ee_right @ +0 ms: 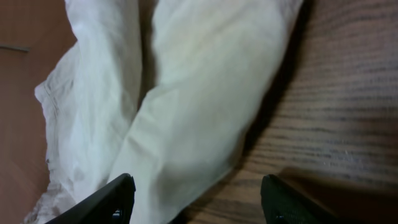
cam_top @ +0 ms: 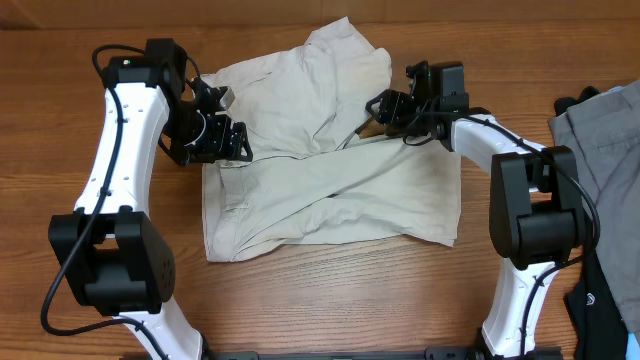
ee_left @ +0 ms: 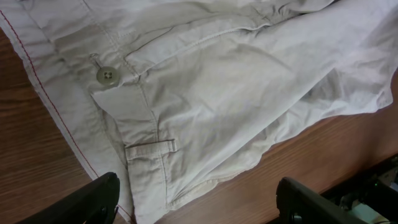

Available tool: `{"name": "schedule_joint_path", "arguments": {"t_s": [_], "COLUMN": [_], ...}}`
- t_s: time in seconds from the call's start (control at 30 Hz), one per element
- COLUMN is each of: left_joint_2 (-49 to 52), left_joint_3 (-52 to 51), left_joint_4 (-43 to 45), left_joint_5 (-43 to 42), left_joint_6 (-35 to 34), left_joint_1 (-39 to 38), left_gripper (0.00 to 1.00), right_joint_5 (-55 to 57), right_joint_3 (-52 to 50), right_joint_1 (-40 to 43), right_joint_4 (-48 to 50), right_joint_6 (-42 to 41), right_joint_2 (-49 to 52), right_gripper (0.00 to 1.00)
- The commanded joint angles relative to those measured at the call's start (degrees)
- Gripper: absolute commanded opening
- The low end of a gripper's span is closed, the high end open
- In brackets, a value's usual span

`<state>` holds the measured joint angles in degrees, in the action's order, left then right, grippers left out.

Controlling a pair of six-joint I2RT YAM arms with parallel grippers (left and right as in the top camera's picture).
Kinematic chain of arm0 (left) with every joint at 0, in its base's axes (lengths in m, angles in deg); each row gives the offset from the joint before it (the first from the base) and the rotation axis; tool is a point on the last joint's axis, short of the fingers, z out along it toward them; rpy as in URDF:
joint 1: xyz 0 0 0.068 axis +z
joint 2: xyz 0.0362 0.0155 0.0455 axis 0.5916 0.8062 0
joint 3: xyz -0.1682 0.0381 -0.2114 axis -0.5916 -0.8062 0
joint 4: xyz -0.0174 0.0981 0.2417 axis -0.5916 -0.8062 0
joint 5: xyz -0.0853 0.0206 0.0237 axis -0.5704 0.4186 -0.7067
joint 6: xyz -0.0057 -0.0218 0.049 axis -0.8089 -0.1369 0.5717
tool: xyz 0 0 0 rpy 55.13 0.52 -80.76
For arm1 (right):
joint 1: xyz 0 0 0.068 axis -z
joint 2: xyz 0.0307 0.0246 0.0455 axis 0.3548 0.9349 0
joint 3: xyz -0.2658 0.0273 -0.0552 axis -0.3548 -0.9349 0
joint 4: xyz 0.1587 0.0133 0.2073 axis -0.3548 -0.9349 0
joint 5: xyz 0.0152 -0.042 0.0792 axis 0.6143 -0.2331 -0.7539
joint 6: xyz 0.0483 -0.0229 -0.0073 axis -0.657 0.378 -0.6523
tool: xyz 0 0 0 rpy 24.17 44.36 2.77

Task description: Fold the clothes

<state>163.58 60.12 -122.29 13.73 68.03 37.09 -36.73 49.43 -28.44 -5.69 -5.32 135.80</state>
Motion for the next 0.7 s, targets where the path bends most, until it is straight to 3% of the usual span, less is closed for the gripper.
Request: {"name": "schedule_joint_path", "arguments": {"t_s": [0.0,0.17,0.27,0.5,0.6,0.67], "left_joint_2": [0.1,0.1,0.1,0.1,0.1,0.1], "left_joint_3": [-0.4,-0.4,-0.4,-0.4,-0.4,-0.4], "left_joint_4": [-0.4,-1.0,-1.0,-1.2,-1.2,-1.2], "left_joint_5": [-1.3,-1.3,-1.3,-1.9,-1.9,-1.9], "left_joint_6": [1.0,0.6,0.6,0.7,0.7,0.7], "left_joint_1": [-0.2,-0.2,-0.2,-0.2,-0.3,-0.3], "left_gripper": [0.83,0.80,0.80,0.81,0.81,0.81], "right_joint_5": [-0.5,0.3,1.7,0.5,-1.7,-2.8], "right_joint_3": [1.1,1.1,1.1,1.1,1.1,1.1], "right_joint_1": [-0.7,-1.3,-1.4,-1.4,-1.4,-1.4], "right_joint_4": [2.4,3.5,3.6,7.0,9.5,11.5], "right_joint_6": [-0.8,-2.1,-3.3,-8.1,-8.2,-8.2], "right_joint_2": [0.4,0.7,1.2,4.3,4.7,4.7], "right_gripper": [0.64,0.62,0.73,0.73,0.53,0.27]}}
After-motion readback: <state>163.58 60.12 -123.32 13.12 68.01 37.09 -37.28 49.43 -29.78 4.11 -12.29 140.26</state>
